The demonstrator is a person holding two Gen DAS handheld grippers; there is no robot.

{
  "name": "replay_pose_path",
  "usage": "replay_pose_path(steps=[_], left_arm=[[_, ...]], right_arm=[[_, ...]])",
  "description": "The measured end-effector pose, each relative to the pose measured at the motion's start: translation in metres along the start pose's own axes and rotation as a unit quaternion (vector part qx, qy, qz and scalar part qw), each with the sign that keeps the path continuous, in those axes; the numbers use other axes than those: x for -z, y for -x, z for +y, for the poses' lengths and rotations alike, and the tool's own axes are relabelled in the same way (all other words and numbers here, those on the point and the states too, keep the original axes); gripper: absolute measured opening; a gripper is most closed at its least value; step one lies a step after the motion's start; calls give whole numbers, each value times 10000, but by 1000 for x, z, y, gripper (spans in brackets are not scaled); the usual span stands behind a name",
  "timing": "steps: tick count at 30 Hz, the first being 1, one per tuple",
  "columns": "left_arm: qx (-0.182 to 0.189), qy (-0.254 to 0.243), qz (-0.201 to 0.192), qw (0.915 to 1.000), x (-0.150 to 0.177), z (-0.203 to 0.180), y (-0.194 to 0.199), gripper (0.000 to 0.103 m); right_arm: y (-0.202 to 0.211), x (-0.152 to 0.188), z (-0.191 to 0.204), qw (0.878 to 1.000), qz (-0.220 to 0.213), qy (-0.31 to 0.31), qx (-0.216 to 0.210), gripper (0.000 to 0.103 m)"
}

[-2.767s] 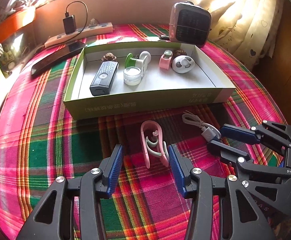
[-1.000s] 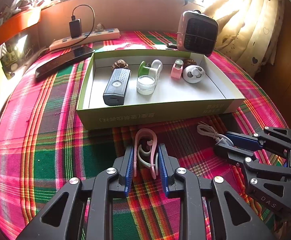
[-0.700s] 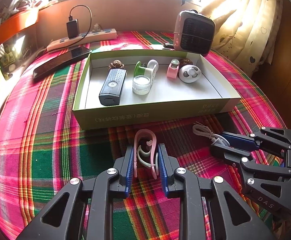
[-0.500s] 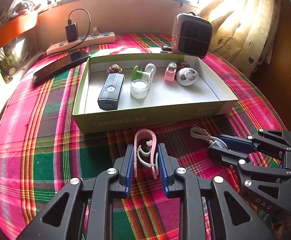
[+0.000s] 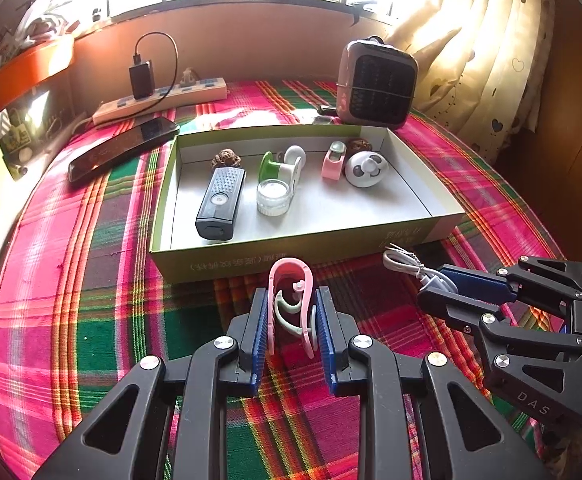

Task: Organize objects
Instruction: 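Carry the pink clip and white cable over the green box tray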

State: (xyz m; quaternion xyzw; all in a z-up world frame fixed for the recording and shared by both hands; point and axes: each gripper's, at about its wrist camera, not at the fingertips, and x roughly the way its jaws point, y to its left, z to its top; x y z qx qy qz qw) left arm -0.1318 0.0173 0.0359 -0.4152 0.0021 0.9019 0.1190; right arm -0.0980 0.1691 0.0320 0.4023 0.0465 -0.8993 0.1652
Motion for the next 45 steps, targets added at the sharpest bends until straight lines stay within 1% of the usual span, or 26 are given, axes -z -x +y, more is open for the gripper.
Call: replay_pose_path(steps=[13, 21, 28, 33, 45], left_arm=[[163, 18, -77, 9998, -13, -2, 5, 21], [195, 20, -116, 9997, -30, -2, -1, 21], [183, 89, -62, 9998, -44, 3, -14, 21], [171, 8, -42, 9998, -52, 1, -23, 21], [212, -68, 236, 9995, -62, -1, -53, 21]], right_arm=[[11, -14, -11, 9996, -250, -162, 27, 21], [8, -32, -24, 9992, -328, -209, 64, 21], [-3, -48, -34, 9993, -275, -254, 29, 21], [-14, -56, -38, 9994, -184, -282, -30, 21], [-39, -68, -43, 9996, 81, -243, -120, 21]])
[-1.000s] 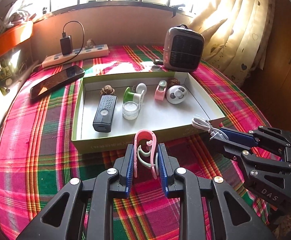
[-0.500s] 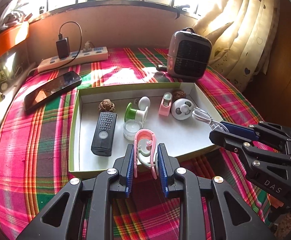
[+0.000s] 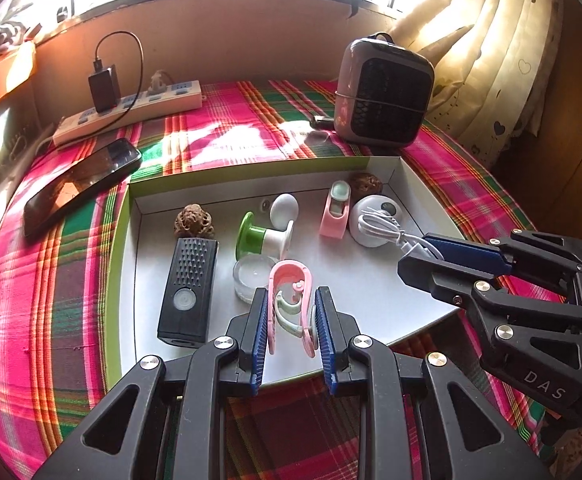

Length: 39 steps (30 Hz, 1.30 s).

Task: Organize objects
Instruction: 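Carry the pink clip and white cable over the green box tray, then lower pink clip and white cable into the tray and open both tools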

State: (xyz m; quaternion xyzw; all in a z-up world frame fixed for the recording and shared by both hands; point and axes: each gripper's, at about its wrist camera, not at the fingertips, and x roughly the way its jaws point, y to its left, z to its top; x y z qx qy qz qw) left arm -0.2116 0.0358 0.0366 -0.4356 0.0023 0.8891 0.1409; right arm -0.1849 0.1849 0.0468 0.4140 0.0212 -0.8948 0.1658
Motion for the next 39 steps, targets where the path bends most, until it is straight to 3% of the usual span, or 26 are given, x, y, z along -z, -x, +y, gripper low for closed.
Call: replay_pose_path(steps=[18, 39], left_arm=[[-26, 47, 202, 9998, -3, 8, -22, 21], [-43, 56, 202, 9998, -3, 6, -23, 22]], right_arm=[[-29, 0, -5, 9989, 424, 204, 10, 21], [-34, 0, -4, 9986, 469, 217, 88, 21]])
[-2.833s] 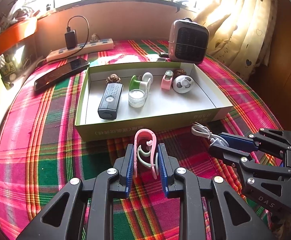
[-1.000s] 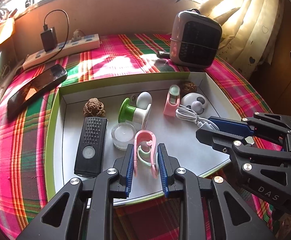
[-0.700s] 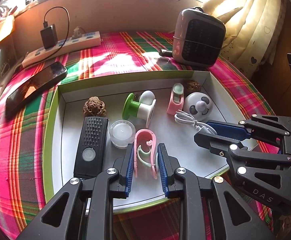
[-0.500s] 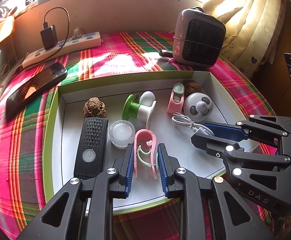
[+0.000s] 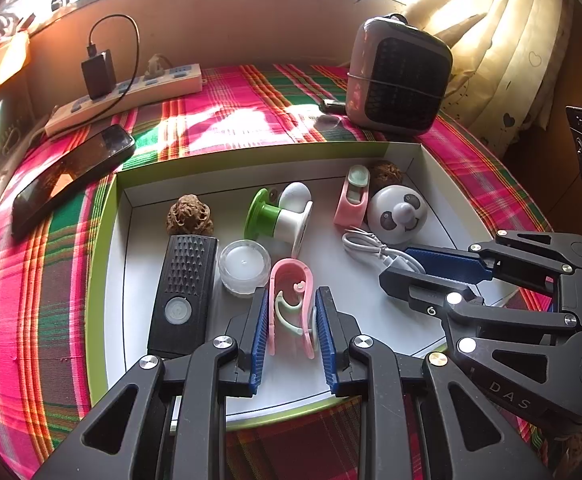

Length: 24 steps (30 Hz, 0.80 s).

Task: Organize objects
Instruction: 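Lower pink clip and white cable into the tray and open both tools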

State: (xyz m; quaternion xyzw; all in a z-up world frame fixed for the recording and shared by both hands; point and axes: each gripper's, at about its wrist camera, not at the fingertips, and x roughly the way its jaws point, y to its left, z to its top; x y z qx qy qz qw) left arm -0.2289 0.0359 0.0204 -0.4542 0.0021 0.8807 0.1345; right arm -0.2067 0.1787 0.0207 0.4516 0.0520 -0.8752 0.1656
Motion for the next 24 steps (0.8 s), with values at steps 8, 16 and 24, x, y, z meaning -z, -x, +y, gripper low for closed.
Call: replay_pose_path(steps=[8, 16, 24], left_arm=[[-64, 39, 9, 10000, 1, 2, 1, 29], [-96, 68, 12, 9999, 3, 4, 4, 32], [-211, 121, -111, 9996, 7, 2, 17, 33]], right_arm=[[2, 1, 0, 10000, -31, -8, 46, 21], [6, 1, 1, 10000, -68, -15, 71, 30], [23, 4, 5, 9993, -280, -174, 152, 33]])
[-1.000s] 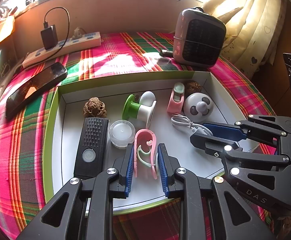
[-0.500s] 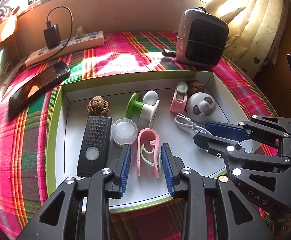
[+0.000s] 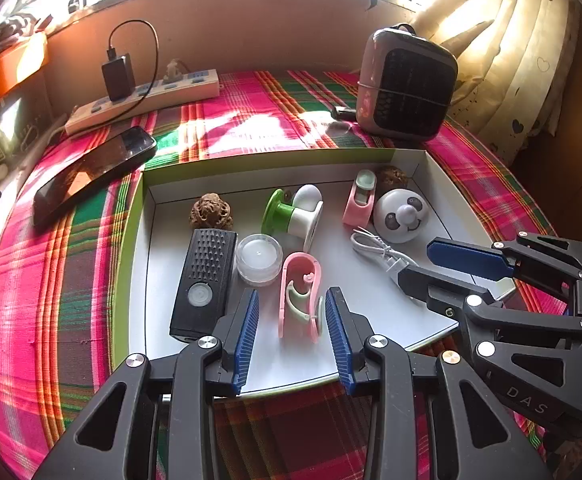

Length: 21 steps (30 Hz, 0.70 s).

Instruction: Organize objects

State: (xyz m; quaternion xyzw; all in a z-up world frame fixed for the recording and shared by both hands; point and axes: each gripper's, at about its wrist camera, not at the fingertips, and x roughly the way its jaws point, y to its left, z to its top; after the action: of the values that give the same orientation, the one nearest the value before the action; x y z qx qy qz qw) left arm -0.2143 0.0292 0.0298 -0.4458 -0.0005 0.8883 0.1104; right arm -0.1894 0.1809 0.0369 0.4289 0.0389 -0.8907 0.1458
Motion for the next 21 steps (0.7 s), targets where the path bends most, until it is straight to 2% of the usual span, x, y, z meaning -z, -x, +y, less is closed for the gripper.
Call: replay_pose_path(steps=[2, 6, 11, 21], left_arm=[[-5, 53, -53, 10000, 2, 0, 5, 33], [-14, 145, -182, 9997, 6, -1, 17, 33], [-272, 175, -378, 9988, 16, -2, 33, 33], [-602, 237, -486, 9967, 39, -5, 52, 33]], right_arm=[[6, 2, 1, 9999, -88, -36, 38, 39], [16, 8, 5, 9997, -211, -89, 115, 40], [28, 16, 9, 9989, -358, -182, 254, 47], [46, 37, 23, 9976, -480, -266, 420, 47]])
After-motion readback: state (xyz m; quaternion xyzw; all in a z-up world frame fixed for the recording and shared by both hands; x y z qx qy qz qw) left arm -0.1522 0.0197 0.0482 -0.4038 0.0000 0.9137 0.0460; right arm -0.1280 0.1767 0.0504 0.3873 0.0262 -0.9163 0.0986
